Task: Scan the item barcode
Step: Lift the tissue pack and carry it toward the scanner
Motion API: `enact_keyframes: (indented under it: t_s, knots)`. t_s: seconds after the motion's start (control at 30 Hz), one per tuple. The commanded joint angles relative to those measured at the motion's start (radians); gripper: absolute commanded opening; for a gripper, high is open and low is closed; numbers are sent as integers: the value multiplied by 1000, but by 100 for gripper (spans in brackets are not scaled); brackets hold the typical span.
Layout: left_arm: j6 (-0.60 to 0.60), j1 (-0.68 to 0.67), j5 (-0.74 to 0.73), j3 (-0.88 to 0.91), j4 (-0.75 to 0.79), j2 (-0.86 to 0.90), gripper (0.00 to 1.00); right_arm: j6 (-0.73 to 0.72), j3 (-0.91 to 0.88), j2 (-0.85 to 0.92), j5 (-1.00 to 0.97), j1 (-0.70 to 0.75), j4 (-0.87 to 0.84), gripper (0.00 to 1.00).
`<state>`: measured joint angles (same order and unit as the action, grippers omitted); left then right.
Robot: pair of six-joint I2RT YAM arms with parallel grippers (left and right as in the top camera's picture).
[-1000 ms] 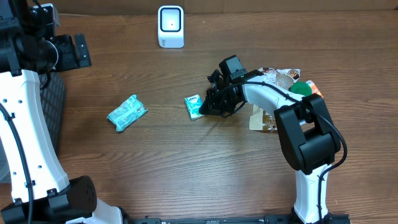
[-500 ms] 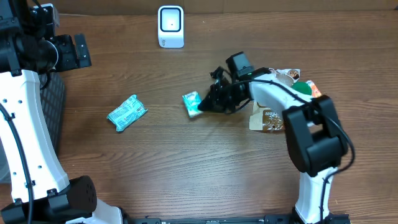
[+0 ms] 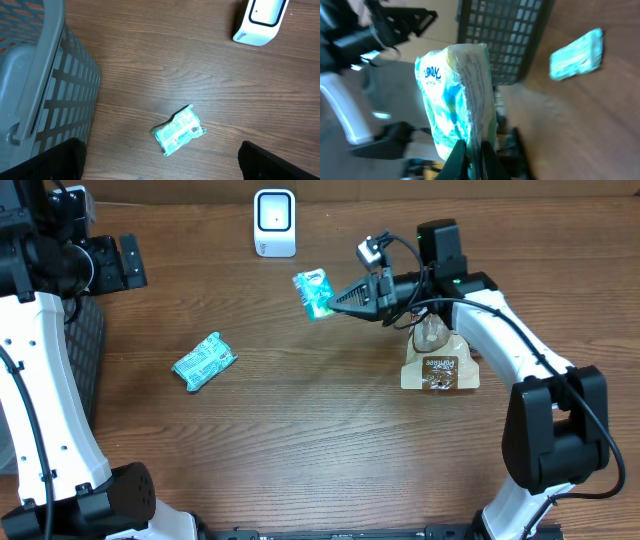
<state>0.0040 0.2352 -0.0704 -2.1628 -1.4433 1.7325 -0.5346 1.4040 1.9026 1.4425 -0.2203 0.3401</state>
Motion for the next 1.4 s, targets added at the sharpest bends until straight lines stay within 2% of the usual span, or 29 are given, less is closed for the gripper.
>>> enact_keyframes:
  t_s: [0.0, 0.13, 0.93, 1.2, 1.37]
  knots:
    - [19, -13, 3, -18, 4, -4, 99, -246, 4, -16, 88, 34, -21, 4]
    - [19, -13, 3, -18, 4, -4, 99, -329, 4, -16, 85, 53, -26, 4]
    - [19, -13, 3, -18, 4, -4, 100, -333, 4, -18, 126, 52, -130, 4]
    - [19, -13, 3, -18, 4, -4, 99, -330, 4, -18, 21, 53, -134, 4]
    - [19, -13, 3, -18, 4, -4, 100, -369, 4, -18, -25, 53, -202, 4]
